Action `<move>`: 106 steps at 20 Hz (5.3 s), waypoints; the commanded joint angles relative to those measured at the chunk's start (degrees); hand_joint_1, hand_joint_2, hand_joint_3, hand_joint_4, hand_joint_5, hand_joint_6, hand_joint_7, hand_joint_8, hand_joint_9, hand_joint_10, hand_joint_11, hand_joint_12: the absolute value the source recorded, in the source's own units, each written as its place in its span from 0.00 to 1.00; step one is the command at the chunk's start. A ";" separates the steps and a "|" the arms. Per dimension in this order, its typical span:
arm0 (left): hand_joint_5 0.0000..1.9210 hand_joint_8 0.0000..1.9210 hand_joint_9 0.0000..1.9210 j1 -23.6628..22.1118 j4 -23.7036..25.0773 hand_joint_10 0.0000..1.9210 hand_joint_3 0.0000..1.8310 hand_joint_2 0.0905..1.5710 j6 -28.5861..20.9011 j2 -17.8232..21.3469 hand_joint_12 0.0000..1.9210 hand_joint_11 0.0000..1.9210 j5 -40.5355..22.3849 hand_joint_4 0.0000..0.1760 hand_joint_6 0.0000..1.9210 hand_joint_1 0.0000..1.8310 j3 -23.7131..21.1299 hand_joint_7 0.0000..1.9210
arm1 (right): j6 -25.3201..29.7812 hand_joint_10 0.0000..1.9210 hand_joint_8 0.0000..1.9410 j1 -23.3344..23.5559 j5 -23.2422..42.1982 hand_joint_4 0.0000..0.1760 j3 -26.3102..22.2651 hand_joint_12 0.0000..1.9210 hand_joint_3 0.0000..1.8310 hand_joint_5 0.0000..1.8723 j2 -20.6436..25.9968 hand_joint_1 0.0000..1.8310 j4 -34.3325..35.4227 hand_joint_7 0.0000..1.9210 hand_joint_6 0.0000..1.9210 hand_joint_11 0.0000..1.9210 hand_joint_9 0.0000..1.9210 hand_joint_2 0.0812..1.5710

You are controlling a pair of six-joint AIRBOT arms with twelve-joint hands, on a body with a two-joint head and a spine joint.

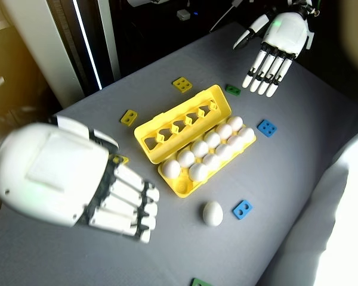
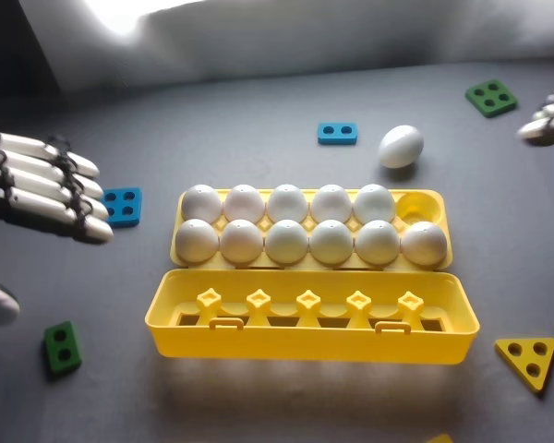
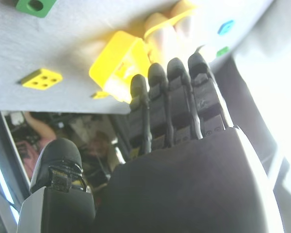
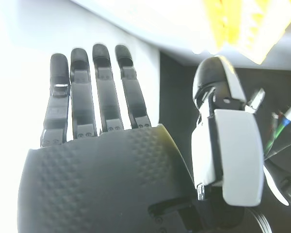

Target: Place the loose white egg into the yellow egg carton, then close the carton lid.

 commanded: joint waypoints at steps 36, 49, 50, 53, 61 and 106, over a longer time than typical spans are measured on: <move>0.21 0.01 0.16 3.99 -0.64 0.01 0.00 0.83 -0.18 -0.22 0.09 0.06 -9.67 0.00 0.01 0.00 3.61 0.20 | 9.24 0.00 0.00 7.30 5.83 0.38 32.05 0.00 0.00 0.31 -28.07 0.53 -22.99 0.00 0.01 0.00 0.00 0.49; 0.22 0.00 0.16 5.96 0.48 0.00 0.00 0.75 -1.39 -1.12 0.21 0.00 -9.67 0.00 0.00 0.00 2.77 0.21 | 9.12 0.00 0.00 7.74 5.84 0.48 35.77 0.00 0.00 0.47 -33.24 0.49 -22.97 0.00 0.01 0.01 0.00 0.49; 0.22 0.00 0.16 6.03 0.48 0.00 0.00 0.74 -1.41 -1.13 0.21 0.00 -9.66 0.00 0.00 0.00 2.56 0.21 | 9.12 0.00 0.00 7.74 5.84 0.51 35.91 0.00 0.00 0.47 -33.58 0.49 -22.97 0.00 0.01 0.01 0.00 0.50; 0.23 0.00 0.16 6.69 0.49 0.00 0.00 0.74 -1.41 -1.14 0.22 0.00 -9.68 0.00 0.00 0.00 1.92 0.21 | 8.90 0.00 0.00 7.73 5.84 0.53 36.08 0.01 0.00 0.48 -34.25 0.49 -22.97 0.00 0.01 0.01 0.00 0.50; 0.23 0.00 0.17 6.77 0.72 0.00 0.00 0.75 -1.46 -1.44 0.21 0.00 -9.68 0.00 0.00 0.00 1.55 0.21 | 7.24 0.00 0.00 7.66 6.30 0.46 39.05 0.06 0.00 0.54 -36.07 0.50 -22.98 0.01 0.01 0.00 0.00 0.52; 0.27 0.00 0.19 5.47 2.43 0.00 0.00 0.76 -1.91 -2.30 0.27 0.00 -9.67 0.00 0.00 0.00 1.98 0.25 | 4.53 0.00 0.00 5.73 9.14 0.00 44.46 0.00 0.00 0.57 -42.37 0.61 -22.14 0.02 0.01 0.00 0.00 0.54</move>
